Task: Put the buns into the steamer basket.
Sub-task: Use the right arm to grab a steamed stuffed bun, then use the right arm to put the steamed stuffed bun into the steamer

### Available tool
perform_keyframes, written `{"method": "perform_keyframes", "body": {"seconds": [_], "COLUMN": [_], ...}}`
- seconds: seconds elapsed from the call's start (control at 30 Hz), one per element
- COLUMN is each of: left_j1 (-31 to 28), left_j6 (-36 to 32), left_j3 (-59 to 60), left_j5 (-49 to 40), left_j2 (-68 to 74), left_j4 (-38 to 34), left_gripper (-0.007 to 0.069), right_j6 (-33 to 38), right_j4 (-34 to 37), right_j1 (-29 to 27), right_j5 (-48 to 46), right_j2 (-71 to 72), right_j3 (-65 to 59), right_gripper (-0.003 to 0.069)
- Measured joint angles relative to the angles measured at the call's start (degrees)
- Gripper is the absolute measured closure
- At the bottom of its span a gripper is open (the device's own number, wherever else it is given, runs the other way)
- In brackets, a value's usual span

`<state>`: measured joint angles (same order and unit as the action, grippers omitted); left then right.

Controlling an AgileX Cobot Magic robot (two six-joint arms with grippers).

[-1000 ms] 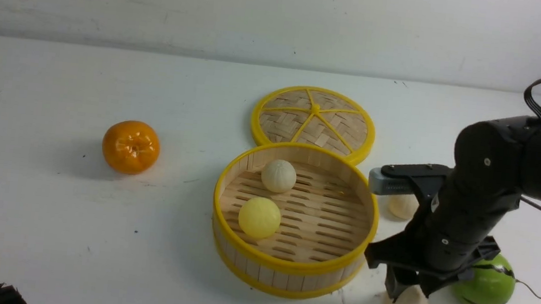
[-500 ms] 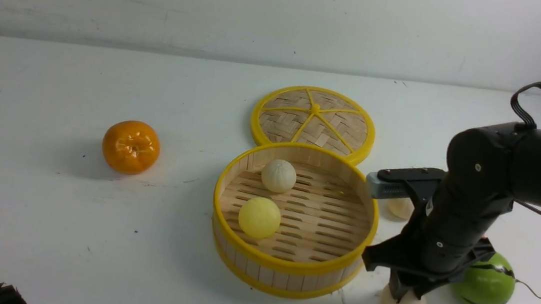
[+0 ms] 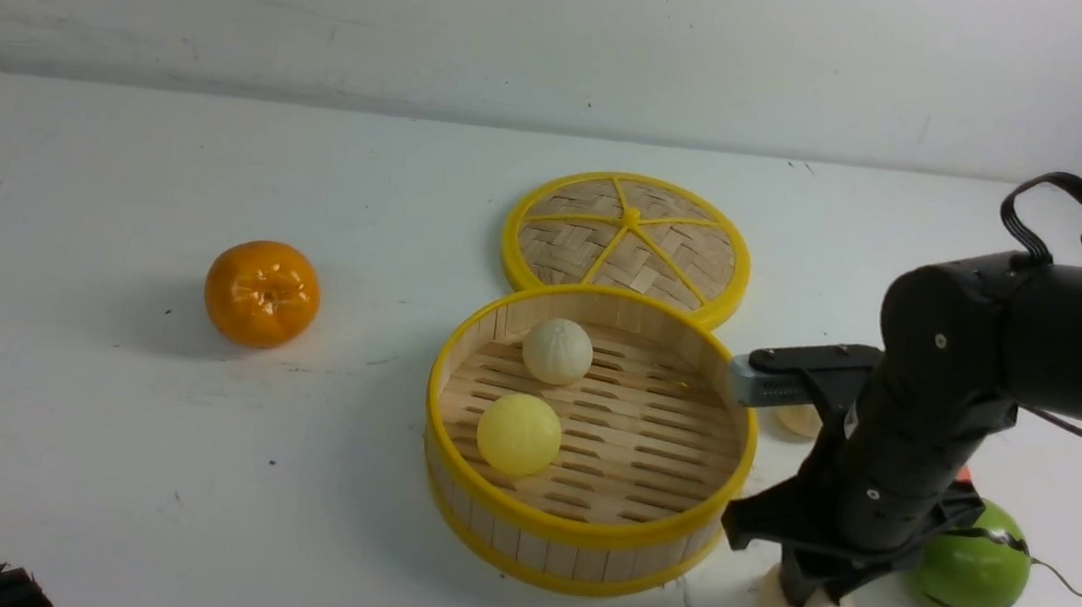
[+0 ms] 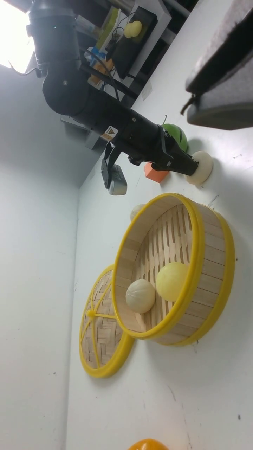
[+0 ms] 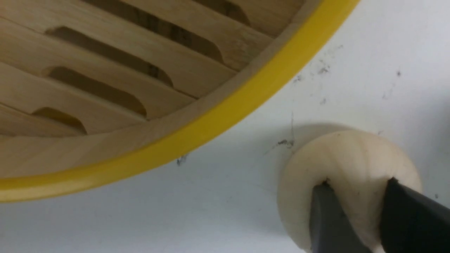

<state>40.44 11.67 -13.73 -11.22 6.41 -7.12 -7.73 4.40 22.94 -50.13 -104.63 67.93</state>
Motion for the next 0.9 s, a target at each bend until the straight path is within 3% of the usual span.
{"method": "perform_keyframes", "body": {"seconds": [0.13,0.2,0.27,0.37,0.73,0.9], "left_j1": [0.00,0.00,0.00,0.00,0.00,0.00], "left_j6": [0.00,0.00,0.00,0.00,0.00,0.00], "left_j3": [0.00,0.00,0.00,0.00,0.00,0.00], "left_j5": [0.00,0.00,0.00,0.00,0.00,0.00], "left_j2": [0.00,0.00,0.00,0.00,0.00,0.00], "left_j4": [0.00,0.00,0.00,0.00,0.00,0.00], "left_gripper": [0.0582,0.0579,0.0578,0.0578,0.0578,0.0578], "right_j6": [0.00,0.00,0.00,0.00,0.00,0.68], "right_j4": [-0.51,-0.80,-1.73,-3.07,-4.74,-1.98], "right_j1": [0.00,0.00,0.00,0.00,0.00,1.61], "right_j5": [-0.44,-1.09,-1.94,-2.21,-4.94,-8.35], "right_j2": [0.00,0.00,0.00,0.12,9.17,11.53], "right_j3": [0.00,0.00,0.00,0.00,0.13,6.68], "right_gripper": [0.0457,0.0503,0.0603,0.0651,0.0653,0.0649]}}
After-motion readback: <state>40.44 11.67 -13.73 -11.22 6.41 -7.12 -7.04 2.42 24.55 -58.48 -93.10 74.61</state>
